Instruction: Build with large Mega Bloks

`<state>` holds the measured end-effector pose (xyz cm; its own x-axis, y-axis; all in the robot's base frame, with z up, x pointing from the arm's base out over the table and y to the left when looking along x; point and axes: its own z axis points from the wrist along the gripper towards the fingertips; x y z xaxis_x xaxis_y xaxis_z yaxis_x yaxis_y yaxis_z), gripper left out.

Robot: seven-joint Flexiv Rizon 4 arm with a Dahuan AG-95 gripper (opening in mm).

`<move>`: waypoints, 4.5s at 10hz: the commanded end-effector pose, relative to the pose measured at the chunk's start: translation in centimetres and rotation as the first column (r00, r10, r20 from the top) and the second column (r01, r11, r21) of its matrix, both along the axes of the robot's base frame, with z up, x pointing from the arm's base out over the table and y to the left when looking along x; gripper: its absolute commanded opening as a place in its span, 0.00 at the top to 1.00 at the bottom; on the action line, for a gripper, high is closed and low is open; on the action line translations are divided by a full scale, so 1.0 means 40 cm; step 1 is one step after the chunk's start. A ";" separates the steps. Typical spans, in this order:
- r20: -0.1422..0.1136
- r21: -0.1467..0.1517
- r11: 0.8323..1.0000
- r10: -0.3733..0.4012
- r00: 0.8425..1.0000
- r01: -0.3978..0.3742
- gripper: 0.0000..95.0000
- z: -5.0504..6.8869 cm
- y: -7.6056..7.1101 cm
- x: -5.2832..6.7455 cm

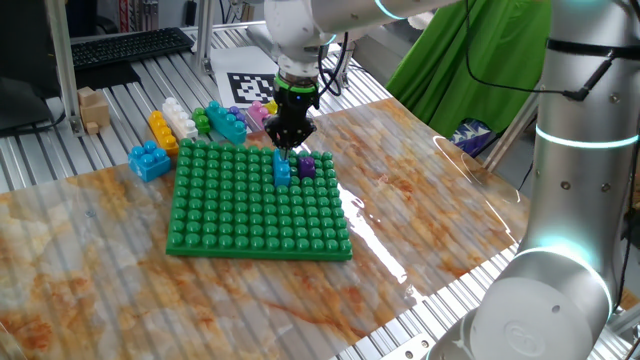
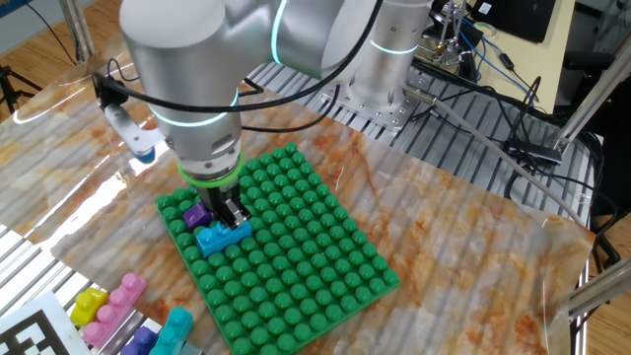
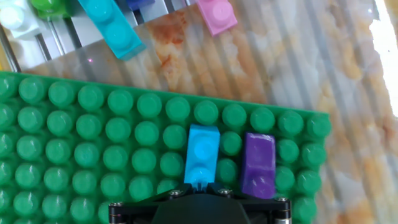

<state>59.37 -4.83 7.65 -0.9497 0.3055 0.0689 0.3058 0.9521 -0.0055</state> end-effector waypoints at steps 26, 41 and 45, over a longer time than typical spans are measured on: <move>0.035 -0.005 1.000 0.017 0.999 -0.017 1.00 -0.055 -0.050 0.078; -0.019 -0.090 0.995 0.037 0.999 -0.039 0.80 0.017 0.013 0.088; -0.029 -0.027 0.996 -0.087 0.996 0.086 0.60 0.048 0.053 0.092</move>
<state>63.13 -3.09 9.35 -0.9346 0.3439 0.0911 0.3375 0.9380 -0.0789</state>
